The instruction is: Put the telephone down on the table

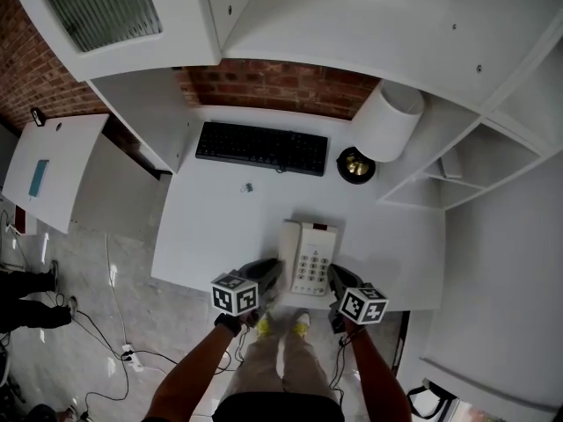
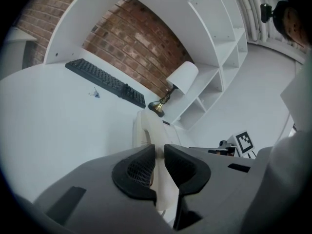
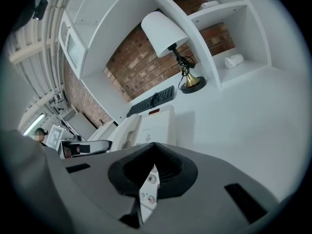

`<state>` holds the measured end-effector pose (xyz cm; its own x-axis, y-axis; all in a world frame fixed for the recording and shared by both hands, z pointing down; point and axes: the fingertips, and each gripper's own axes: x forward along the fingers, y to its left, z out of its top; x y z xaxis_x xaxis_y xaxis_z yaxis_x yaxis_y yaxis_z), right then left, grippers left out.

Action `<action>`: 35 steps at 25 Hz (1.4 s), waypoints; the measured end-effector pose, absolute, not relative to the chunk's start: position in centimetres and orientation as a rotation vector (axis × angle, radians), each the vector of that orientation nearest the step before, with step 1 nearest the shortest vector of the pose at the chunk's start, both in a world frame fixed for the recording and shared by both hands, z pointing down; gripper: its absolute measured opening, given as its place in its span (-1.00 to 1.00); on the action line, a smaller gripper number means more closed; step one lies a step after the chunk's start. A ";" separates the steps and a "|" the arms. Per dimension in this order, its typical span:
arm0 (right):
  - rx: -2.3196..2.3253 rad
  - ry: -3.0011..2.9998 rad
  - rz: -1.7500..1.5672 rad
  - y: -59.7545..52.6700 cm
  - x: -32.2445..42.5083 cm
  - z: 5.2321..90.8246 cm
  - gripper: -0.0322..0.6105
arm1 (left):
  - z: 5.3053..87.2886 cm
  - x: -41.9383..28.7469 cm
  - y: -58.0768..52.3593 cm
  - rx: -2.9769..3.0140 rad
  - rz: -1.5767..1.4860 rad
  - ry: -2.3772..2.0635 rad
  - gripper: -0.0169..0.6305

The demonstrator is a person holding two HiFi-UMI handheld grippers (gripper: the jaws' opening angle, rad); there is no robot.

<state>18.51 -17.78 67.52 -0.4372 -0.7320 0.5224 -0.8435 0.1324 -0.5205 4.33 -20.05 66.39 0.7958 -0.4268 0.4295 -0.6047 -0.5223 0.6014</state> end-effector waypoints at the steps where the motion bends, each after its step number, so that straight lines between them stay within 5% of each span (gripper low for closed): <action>1: 1.566 -2.253 1.175 -17.7 18.3 67.4 -0.91 | 66.3 4.2 -20.1 2.207 0.306 -0.772 -0.74; 3: 1.546 -2.239 1.134 -17.4 17.9 67.4 -0.91 | 66.3 3.8 -20.3 2.225 0.330 -0.802 -0.89; 17: 1.451 -2.286 0.975 -15.1 15.0 65.1 -0.91 | 64.8 3.4 -16.4 2.247 0.343 -0.748 -0.89; 35: 1.485 -2.496 0.704 -15.8 13.4 51.1 -0.91 | 50.8 5.0 -17.2 2.578 0.261 -0.882 -0.90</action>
<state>13.39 -15.77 51.09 -0.4973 -0.7894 0.3600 -0.8611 0.3987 -0.3154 5.01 -17.19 50.83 0.7831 -0.5453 0.2991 -0.6202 -0.7200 0.3113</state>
